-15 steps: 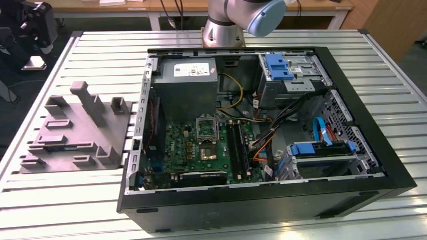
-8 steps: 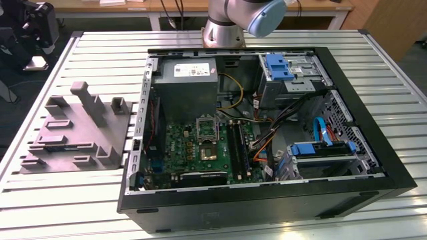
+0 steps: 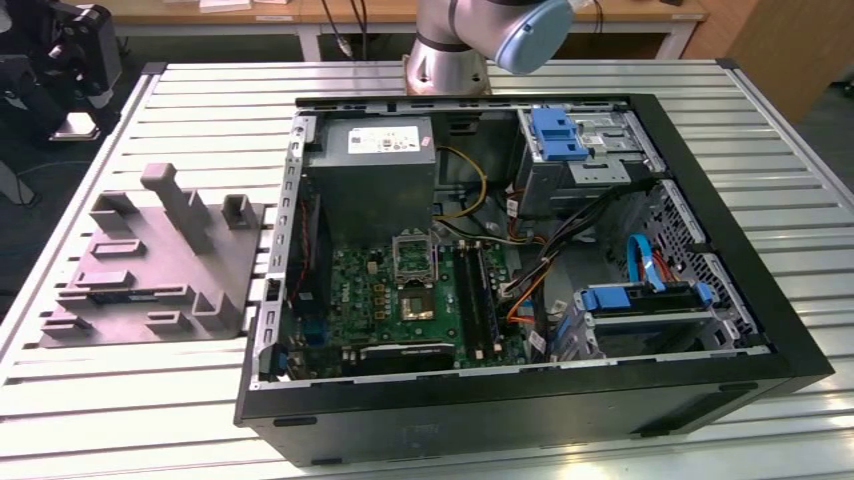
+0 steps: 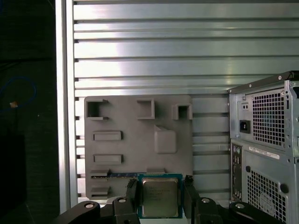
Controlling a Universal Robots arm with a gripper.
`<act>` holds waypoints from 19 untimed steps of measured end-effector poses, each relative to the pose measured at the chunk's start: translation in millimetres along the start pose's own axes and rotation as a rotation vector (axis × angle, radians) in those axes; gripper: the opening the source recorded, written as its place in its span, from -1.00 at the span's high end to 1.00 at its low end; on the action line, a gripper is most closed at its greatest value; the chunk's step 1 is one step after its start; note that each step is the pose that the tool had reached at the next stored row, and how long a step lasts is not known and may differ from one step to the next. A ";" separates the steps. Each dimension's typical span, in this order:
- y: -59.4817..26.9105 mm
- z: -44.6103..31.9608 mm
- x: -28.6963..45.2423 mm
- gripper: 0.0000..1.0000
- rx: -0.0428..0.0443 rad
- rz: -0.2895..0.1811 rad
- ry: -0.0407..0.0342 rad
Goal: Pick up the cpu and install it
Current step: 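Pick up the cpu and move it towards the insertion slot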
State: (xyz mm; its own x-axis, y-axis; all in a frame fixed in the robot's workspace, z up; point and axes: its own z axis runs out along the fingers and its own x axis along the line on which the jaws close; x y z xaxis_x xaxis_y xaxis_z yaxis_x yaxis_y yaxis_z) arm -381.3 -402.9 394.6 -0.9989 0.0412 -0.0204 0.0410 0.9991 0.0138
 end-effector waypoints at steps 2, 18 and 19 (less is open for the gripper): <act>0.0 0.0 -0.6 0.06 0.0000 0.000 0.0000; 0.2 0.1 -5.1 0.06 0.0001 0.000 0.0000; 0.2 0.1 -5.4 0.06 0.0000 0.000 0.0000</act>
State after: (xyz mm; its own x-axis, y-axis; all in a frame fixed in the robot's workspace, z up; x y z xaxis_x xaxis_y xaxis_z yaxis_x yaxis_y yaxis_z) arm -375.9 -402.9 394.6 -0.9989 0.0413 -0.0204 0.0410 0.9991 0.0137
